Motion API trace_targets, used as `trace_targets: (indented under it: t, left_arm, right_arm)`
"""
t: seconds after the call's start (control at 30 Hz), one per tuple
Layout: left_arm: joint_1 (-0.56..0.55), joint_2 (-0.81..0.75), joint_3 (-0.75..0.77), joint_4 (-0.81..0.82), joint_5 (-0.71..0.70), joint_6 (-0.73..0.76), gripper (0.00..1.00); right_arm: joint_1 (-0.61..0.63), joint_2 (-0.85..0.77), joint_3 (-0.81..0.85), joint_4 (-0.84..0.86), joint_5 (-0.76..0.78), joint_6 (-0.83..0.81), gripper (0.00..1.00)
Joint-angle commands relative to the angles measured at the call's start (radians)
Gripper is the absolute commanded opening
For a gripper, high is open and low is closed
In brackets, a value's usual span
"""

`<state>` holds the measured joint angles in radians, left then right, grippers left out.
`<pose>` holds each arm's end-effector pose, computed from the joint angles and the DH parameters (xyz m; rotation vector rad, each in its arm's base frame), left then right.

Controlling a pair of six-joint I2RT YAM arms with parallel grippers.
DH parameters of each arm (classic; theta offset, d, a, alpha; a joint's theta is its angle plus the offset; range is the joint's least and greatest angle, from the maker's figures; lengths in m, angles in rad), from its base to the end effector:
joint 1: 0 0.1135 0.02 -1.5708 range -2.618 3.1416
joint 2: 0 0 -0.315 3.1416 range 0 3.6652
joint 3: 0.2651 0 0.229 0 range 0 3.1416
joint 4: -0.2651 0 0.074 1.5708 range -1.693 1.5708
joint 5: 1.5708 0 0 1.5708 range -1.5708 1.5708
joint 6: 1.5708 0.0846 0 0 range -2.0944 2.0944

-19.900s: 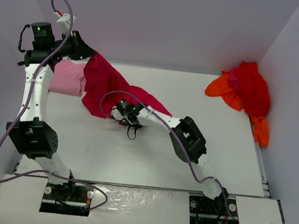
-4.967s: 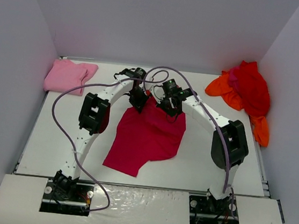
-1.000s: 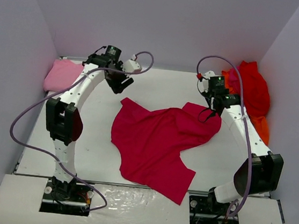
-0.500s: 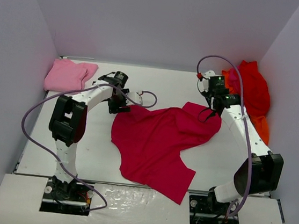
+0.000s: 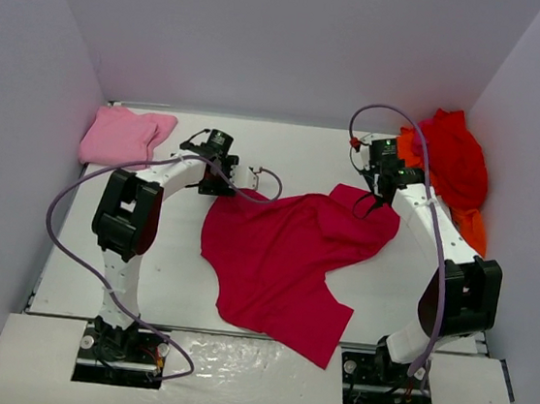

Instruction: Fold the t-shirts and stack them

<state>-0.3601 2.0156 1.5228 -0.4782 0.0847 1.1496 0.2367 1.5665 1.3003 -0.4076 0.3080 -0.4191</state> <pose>0.4354 -0.1716 0.2155 1.7708 1.8337 0.2034 0.3642 0.0615 0.3318 -0.5625 2.1725 -0.4440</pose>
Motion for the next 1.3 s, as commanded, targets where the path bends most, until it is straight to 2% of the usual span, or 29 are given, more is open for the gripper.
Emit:
trace_targets:
  t: [0.0, 0.3, 0.67, 0.73, 0.77, 0.83, 0.93, 0.97, 1.27]
  left_arm:
    - [-0.02, 0.002, 0.021, 0.048, 0.009, 0.052, 0.56]
    - [-0.042, 0.009, -0.011, 0.058, 0.04, 0.079, 0.55]
    - [-0.066, 0.063, 0.009, 0.06, 0.051, 0.097, 0.47]
    - [-0.068, 0.078, 0.022, 0.061, 0.05, 0.099, 0.35]
    - [-0.069, 0.086, 0.029, 0.054, 0.05, 0.099, 0.35]
    - [-0.069, 0.105, 0.053, 0.041, 0.052, 0.102, 0.14]
    - [-0.067, 0.122, 0.076, 0.032, 0.049, 0.107, 0.02]
    - [-0.066, 0.123, 0.08, 0.032, 0.047, 0.11, 0.0]
    - [-0.058, 0.083, 0.162, 0.014, 0.031, 0.098, 0.0]
  right_arm:
    - [0.006, 0.015, 0.02, 0.039, 0.048, 0.005, 0.02]
    - [0.004, 0.024, 0.002, 0.04, 0.06, 0.0, 0.02]
    - [0.003, 0.043, 0.003, 0.039, 0.049, 0.001, 0.02]
    - [0.003, 0.044, -0.002, 0.039, 0.045, -0.003, 0.02]
    - [0.003, 0.044, -0.003, 0.039, 0.043, -0.003, 0.02]
    - [0.003, 0.044, -0.005, 0.039, 0.039, -0.003, 0.02]
    - [0.003, 0.048, -0.008, 0.039, 0.033, -0.005, 0.02]
    - [0.003, 0.049, -0.009, 0.039, 0.033, -0.006, 0.02]
    - [0.004, 0.042, -0.019, 0.038, 0.033, -0.005, 0.03]
